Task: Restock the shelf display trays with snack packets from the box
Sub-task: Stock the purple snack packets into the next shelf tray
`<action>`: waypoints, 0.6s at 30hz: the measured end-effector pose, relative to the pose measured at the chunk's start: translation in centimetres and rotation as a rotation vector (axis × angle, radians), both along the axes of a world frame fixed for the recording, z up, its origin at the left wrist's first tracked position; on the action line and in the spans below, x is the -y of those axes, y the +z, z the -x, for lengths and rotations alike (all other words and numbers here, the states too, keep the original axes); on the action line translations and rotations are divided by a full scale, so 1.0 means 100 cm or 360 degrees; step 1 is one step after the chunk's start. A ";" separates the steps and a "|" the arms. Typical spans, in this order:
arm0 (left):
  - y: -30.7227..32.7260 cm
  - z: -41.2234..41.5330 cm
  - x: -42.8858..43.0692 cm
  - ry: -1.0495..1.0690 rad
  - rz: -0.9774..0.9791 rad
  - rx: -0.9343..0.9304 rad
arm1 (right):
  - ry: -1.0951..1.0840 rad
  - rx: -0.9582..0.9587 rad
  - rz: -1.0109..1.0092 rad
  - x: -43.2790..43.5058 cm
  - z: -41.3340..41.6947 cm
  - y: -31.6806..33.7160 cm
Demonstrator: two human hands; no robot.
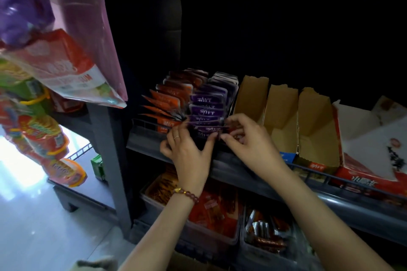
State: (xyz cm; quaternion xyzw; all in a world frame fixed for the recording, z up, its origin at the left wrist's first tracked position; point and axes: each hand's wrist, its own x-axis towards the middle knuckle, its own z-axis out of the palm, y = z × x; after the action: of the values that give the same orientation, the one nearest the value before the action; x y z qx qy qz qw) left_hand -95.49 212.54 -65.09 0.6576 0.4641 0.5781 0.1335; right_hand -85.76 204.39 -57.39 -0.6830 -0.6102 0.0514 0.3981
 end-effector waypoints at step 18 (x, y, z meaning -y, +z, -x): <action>0.002 0.028 -0.018 -0.0149 -0.0282 -0.0268 | -0.0170 0.0395 -0.0414 -0.013 0.012 -0.010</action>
State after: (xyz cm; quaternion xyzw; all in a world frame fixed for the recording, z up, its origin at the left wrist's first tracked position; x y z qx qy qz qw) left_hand -98.32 214.39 -64.85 0.7339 0.3897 0.5528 0.0624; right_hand -86.95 205.64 -58.40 -0.6584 -0.6189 -0.1337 0.4069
